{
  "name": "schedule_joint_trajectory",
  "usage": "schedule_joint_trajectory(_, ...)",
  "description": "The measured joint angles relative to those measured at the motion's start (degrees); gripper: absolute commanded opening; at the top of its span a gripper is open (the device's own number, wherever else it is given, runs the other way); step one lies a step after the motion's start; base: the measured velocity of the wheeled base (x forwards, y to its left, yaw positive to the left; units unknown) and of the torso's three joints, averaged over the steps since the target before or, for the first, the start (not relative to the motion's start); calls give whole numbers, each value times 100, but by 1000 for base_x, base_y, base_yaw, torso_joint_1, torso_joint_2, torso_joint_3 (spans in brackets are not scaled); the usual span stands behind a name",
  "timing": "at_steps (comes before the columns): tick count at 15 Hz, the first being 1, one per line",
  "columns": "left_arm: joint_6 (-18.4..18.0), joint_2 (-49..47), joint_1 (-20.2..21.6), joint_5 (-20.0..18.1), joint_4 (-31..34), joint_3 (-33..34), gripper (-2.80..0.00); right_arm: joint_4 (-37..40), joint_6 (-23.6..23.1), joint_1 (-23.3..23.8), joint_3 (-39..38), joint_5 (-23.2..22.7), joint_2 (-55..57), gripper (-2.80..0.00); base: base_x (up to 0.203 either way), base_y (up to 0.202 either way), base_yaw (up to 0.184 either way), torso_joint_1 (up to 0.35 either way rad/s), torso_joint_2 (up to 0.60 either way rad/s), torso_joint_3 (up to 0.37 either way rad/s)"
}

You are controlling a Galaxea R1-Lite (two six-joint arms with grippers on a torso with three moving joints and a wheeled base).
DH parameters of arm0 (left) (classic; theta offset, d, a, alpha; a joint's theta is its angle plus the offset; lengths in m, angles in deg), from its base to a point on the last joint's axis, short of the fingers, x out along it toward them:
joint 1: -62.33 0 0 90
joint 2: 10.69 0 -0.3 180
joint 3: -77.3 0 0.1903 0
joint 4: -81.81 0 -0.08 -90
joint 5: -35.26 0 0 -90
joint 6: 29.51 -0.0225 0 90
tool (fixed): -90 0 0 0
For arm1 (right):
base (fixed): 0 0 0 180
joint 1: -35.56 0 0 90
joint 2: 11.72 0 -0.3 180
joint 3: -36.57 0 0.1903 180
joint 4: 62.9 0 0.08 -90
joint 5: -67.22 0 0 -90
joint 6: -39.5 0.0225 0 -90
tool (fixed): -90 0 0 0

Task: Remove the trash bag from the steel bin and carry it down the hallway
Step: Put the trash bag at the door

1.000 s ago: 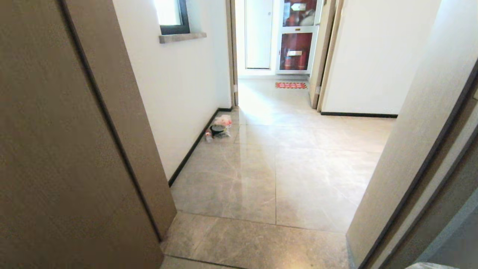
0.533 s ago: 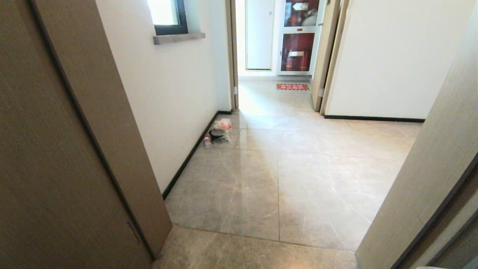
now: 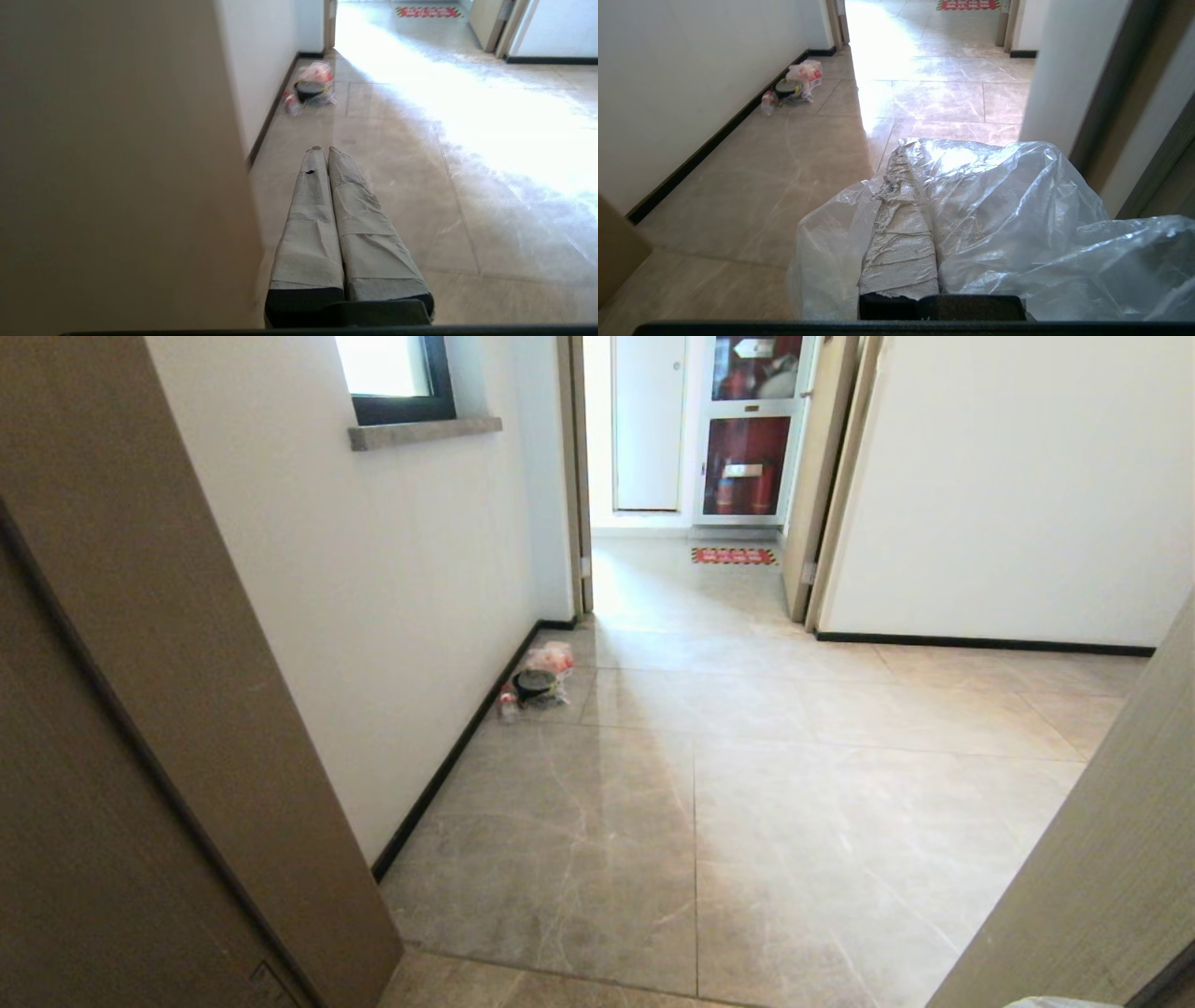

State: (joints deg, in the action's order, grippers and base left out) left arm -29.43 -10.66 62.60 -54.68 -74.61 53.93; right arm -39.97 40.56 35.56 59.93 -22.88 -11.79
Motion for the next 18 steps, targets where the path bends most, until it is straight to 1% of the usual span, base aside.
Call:
schedule_joint_trajectory(4,0,0,-2,2,-5,0,-280,3,-6,0,0,2,0,-280,192,-193,0,2,2,2)
schedule_joint_trajectory(6,-32,0,0,-9,29,0,-280,2,14,0,0,6,0,-280,94,-104,-3,3,5,-1)
schedule_joint_trajectory(17,-11,0,-2,2,15,0,-280,4,27,1,0,5,0,-280,0,0,0,0,0,0)
schedule_joint_trajectory(18,-10,0,-2,2,11,0,-280,4,33,0,0,5,0,-280,-5,103,-13,-2,2,-2)
